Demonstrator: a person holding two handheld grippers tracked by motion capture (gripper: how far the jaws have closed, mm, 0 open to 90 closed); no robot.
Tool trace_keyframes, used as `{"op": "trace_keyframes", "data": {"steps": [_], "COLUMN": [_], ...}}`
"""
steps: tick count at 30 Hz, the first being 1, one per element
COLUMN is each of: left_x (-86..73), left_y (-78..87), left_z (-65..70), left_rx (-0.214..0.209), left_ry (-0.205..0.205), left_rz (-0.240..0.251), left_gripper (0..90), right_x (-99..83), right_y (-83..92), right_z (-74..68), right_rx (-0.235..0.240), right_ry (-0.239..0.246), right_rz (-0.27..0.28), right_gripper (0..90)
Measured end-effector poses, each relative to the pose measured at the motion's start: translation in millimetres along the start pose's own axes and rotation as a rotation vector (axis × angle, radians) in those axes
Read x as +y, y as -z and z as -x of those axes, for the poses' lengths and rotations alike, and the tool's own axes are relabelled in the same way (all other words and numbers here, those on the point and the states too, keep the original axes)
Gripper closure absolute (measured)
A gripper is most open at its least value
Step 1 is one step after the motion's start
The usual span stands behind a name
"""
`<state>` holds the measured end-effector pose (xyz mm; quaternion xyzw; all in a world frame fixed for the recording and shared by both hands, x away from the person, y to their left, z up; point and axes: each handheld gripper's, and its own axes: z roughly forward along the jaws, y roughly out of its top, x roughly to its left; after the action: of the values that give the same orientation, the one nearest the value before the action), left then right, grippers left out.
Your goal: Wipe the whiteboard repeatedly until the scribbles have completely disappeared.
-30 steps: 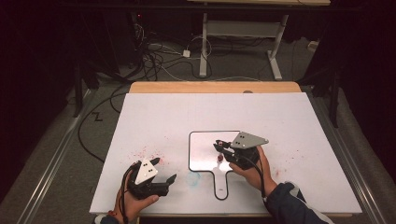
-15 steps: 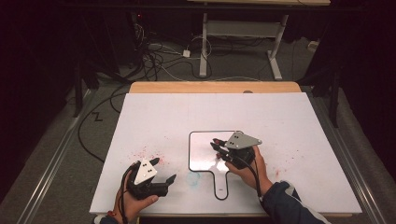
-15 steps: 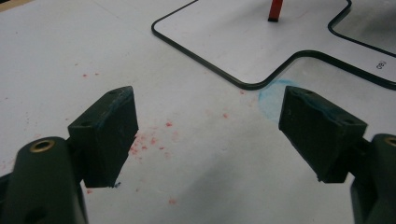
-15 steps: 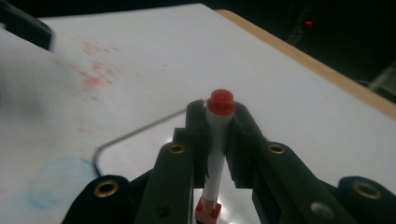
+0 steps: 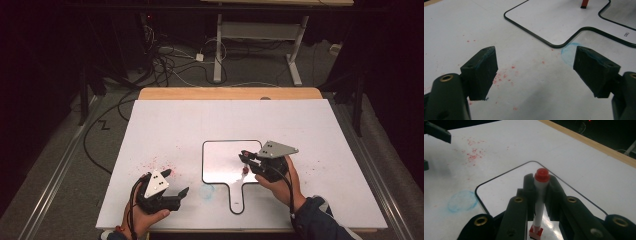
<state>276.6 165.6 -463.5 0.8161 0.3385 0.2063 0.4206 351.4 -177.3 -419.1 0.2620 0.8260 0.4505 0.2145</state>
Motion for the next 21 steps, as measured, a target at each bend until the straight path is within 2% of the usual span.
{"op": "trace_keyframes", "data": {"steps": [1, 2, 3, 4, 6, 7, 8, 10, 11, 13, 15, 17, 21], "left_x": [0.0, -0.1, -0.2, -0.2, -0.2, -0.1, 0.0, 0.1, 0.1, 0.1, 0.0, -0.4, -0.5], "left_y": [0.0, 0.2, 0.3, 0.0, -0.3, -0.6, -0.7, -0.3, -0.3, -0.1, 0.3, 0.5, 1.2], "left_z": [0.0, 0.0, 0.0, -0.1, -0.2, -0.3, -0.4, -0.2, -0.3, -0.2, 0.1, -0.2, -0.5], "left_rx": [0.001, 0.002, 0.0, 0.0, -0.001, -0.002, -0.001, -0.001, -0.001, -0.001, 0.0, 0.002, 0.001], "left_ry": [0.0, 0.0, 0.0, -0.001, -0.001, -0.001, -0.001, -0.001, -0.001, -0.001, -0.002, -0.001, 0.0], "left_rz": [-0.001, 0.002, 0.004, 0.001, -0.001, 0.0, 0.0, 0.003, 0.003, 0.002, 0.004, 0.004, 0.005], "left_gripper": [18.7, 18.7, 18.6, 18.7, 18.7, 18.7, 18.7, 18.7, 18.7, 18.7, 18.7, 18.7, 18.7], "right_x": [-0.1, 0.1, 0.2, -0.7, -2.5, -2.3, -2.4, -1.8, -2.0, -2.1, -1.8, -2.9, -5.8], "right_y": [0.6, 1.3, 1.3, 1.2, 1.4, 1.2, 0.8, -0.8, -1.9, -3.4, -3.0, -1.4, 5.1], "right_z": [-0.3, -0.1, -0.6, -0.3, 1.1, 0.6, -0.8, -8.0, -11.2, -16.2, -17.6, -14.8, -5.2], "right_rx": [-0.006, -0.034, -0.087, -0.118, -0.109, -0.089, -0.047, -0.013, 0.023, 0.04, 0.034, 0.009, -0.044], "right_ry": [0.009, 0.029, 0.064, 0.095, 0.072, 0.063, 0.041, 0.042, 0.037, 0.034, 0.052, 0.07, 0.064], "right_rz": [-0.002, -0.013, -0.025, -0.031, -0.015, -0.008, 0.006, 0.021, 0.035, 0.046, 0.045, 0.039, 0.017], "right_gripper": [81.0, 81.0, 81.0, 81.1, 81.0, 81.0, 81.0, 81.0, 81.0, 81.0, 81.0, 81.0, 81.0]}}
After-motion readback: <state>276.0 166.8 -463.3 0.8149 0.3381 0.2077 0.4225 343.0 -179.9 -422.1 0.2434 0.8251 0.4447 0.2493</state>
